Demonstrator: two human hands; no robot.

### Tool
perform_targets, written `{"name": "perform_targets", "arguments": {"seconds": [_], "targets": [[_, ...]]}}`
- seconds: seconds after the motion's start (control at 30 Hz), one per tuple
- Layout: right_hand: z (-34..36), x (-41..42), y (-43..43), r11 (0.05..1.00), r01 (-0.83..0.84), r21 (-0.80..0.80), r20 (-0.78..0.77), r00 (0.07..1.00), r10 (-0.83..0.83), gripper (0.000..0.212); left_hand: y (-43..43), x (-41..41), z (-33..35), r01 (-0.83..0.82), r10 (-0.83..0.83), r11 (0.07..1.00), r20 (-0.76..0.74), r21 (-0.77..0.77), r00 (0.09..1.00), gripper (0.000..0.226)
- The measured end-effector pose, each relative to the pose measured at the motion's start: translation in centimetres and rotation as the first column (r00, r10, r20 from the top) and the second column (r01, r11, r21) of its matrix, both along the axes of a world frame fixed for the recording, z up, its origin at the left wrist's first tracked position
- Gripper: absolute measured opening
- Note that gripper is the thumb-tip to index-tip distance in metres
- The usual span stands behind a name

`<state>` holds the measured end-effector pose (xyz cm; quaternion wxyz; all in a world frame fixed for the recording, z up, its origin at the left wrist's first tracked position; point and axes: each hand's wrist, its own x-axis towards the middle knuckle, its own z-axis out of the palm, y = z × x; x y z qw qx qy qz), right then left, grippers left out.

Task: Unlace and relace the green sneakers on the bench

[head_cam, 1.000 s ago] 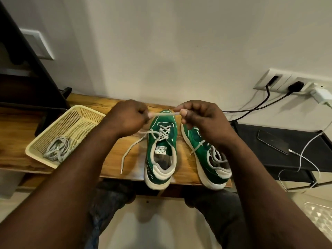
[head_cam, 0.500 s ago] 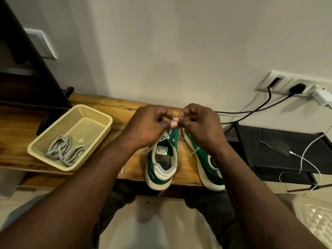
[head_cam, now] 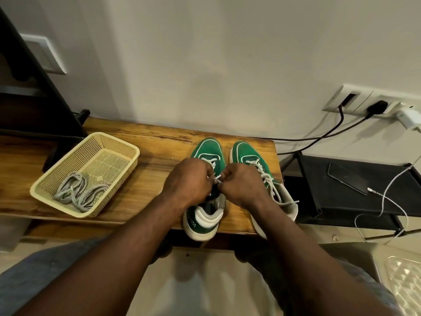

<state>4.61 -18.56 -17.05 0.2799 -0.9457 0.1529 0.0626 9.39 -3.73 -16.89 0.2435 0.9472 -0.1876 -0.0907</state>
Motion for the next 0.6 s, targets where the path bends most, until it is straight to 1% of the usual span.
{"name": "perform_targets", "arguments": {"seconds": [0.03, 0.07, 0.1, 0.17, 0.2, 0.23, 0.3, 0.37, 0.43, 0.6], "targets": [[-0.12, 0.04, -0.16, 0.996, 0.052, 0.078, 0.002, 0.999, -0.052, 0.007, -0.1, -0.13, -0.28, 0.005, -0.005, 1.0, 0.013, 0.012, 1.0, 0.01], [-0.13, 0.03, -0.35, 0.973, 0.128, 0.191, -0.016, 0.992, -0.127, 0.006, -0.11, -0.28, -0.46, 0.007, -0.007, 1.0, 0.023, 0.015, 1.0, 0.012], [-0.11, -0.06, -0.6, 0.924, 0.213, 0.316, -0.052, 0.977, -0.207, 0.006, -0.17, -0.39, -0.62, 0.007, -0.007, 1.0, 0.031, 0.011, 0.999, 0.014], [0.07, -0.38, -0.82, 0.773, 0.356, 0.525, -0.164, 0.934, -0.318, 0.012, -0.16, -0.54, -0.64, 0.004, -0.005, 1.0, 0.047, 0.009, 0.999, 0.015], [0.16, -0.51, -0.9, 0.709, 0.39, 0.588, -0.198, 0.919, -0.341, 0.014, -0.25, -0.57, -0.58, 0.007, -0.009, 1.0, 0.06, 0.029, 0.998, 0.016], [0.13, -0.58, -0.88, 0.664, 0.403, 0.63, -0.214, 0.912, -0.35, 0.016, -0.29, -0.57, -0.48, 0.012, -0.016, 0.998, 0.075, 0.061, 0.997, 0.016], [-0.18, -0.71, -0.66, 0.625, 0.397, 0.672, -0.209, 0.912, -0.354, 0.016, -0.35, -0.6, -0.22, 0.026, -0.04, 0.99, 0.101, 0.138, 0.994, 0.018], [-0.45, -0.74, -0.36, 0.64, 0.372, 0.672, -0.181, 0.921, -0.345, 0.015, -0.28, -0.57, 0.03, 0.043, -0.068, 0.982, 0.13, 0.185, 0.989, 0.018], [-0.45, -0.68, -0.12, 0.657, 0.35, 0.667, -0.161, 0.929, -0.332, 0.015, -0.14, -0.38, 0.04, 0.051, -0.079, 0.981, 0.146, 0.189, 0.986, 0.019], [-0.44, -0.5, -0.14, 0.666, 0.332, 0.667, -0.148, 0.936, -0.319, 0.018, -0.45, -0.28, -0.25, 0.057, -0.085, 0.985, 0.169, 0.164, 0.982, 0.022]]}}
